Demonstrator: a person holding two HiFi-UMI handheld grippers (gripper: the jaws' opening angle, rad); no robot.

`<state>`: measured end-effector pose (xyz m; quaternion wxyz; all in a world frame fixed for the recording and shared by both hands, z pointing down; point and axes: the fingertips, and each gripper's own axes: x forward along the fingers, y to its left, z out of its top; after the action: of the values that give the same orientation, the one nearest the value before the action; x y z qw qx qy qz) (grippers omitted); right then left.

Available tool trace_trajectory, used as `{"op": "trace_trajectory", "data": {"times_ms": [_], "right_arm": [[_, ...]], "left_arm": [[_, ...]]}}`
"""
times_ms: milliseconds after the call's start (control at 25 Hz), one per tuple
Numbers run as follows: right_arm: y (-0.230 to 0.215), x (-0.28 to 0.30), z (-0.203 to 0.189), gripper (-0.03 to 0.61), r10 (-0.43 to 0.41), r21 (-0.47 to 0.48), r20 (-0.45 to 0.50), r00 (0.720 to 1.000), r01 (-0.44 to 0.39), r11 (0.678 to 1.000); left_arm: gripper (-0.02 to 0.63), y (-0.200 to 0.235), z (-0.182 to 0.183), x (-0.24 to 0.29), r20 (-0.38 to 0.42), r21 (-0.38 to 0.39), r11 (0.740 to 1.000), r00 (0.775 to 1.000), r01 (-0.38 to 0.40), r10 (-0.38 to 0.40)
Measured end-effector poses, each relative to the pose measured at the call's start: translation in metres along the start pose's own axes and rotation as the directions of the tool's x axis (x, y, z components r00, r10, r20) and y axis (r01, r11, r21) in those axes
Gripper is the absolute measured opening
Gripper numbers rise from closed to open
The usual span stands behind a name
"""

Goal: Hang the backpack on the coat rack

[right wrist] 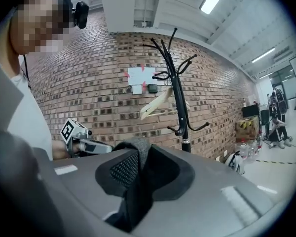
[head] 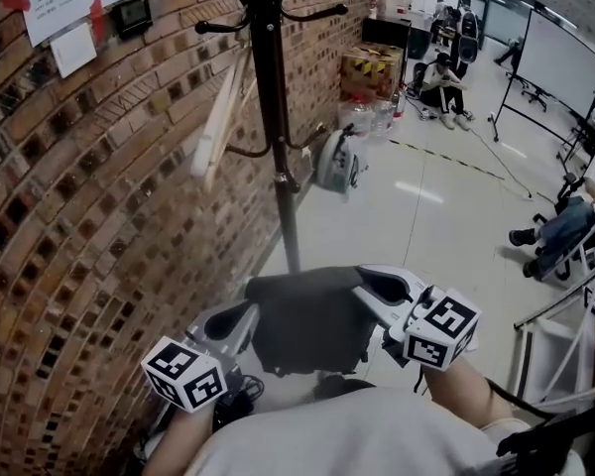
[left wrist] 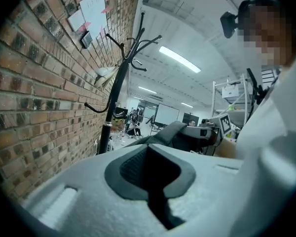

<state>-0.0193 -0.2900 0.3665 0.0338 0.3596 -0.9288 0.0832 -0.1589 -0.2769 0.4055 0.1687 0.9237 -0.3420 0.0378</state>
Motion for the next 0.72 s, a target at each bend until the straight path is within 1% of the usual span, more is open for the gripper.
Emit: {"op": "trace_trajectory", "data": {"times_ms": [120, 320, 480, 720], "right_arm": [[-0.017, 0.022, 0.008, 0.063, 0.024, -0.003, -0.013, 1.0, -0.024, 1.0], [-0.045, 0.053, 0.015, 0.063, 0.058, 0.023, -0.029, 0.998, -0.058, 0.998], [-0.073, 0.074, 0.016, 0.063, 0.079, 0.057, -0.03, 0.996, -0.077, 0.995], [-0.102, 0.107, 0.015, 0.063, 0.119, 0.101, -0.041, 0.992, -0.114, 0.988]], "left_arm": [[0.002, 0.017, 0.011, 0.012, 0.018, -0.012, 1.0, 1.0, -0.015, 0.015], [0.002, 0.042, 0.033, 0.031, 0.03, -0.001, 0.999, 0.999, -0.045, 0.045], [0.002, 0.065, 0.05, 0.043, 0.052, 0.001, 0.996, 0.994, -0.093, 0.093], [0.002, 0.087, 0.06, 0.057, 0.055, -0.012, 0.989, 0.988, -0.144, 0.145]]}}
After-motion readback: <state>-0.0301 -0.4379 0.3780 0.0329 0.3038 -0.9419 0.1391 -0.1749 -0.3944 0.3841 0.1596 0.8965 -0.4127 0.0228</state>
